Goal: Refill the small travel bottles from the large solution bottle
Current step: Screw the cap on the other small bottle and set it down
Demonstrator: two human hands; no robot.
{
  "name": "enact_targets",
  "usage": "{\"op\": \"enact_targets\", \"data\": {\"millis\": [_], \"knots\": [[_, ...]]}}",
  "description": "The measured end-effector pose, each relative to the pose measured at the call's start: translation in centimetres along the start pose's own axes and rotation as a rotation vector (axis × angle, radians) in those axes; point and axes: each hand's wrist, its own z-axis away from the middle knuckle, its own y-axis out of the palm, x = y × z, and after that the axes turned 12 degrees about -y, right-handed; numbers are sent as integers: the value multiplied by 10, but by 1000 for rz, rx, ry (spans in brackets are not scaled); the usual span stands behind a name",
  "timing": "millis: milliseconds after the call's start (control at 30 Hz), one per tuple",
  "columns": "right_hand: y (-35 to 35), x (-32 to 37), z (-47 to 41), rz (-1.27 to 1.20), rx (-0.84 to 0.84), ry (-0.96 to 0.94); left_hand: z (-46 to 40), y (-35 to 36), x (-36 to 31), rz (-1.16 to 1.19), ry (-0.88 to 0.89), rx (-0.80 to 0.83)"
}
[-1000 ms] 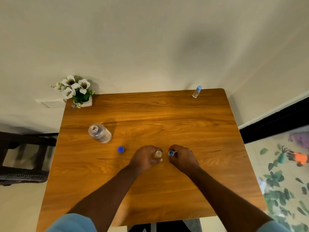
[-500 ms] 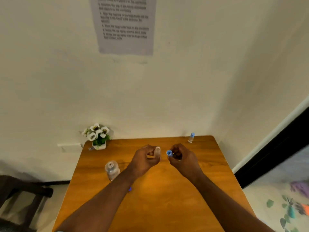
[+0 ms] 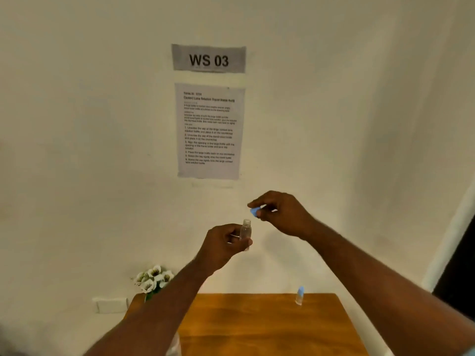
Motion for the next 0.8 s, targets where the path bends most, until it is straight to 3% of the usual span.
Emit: {"op": "enact_targets", "data": {"millis": [267, 600, 800], "knots": [[-64, 30, -58, 327, 286, -94, -29, 8, -62, 129, 61, 8], [-90, 49, -81, 405, 346, -166, -47, 8, -95, 134, 113, -55], [-90, 56, -89, 473, 304, -112, -51, -1, -102, 88, 130, -42]]}}
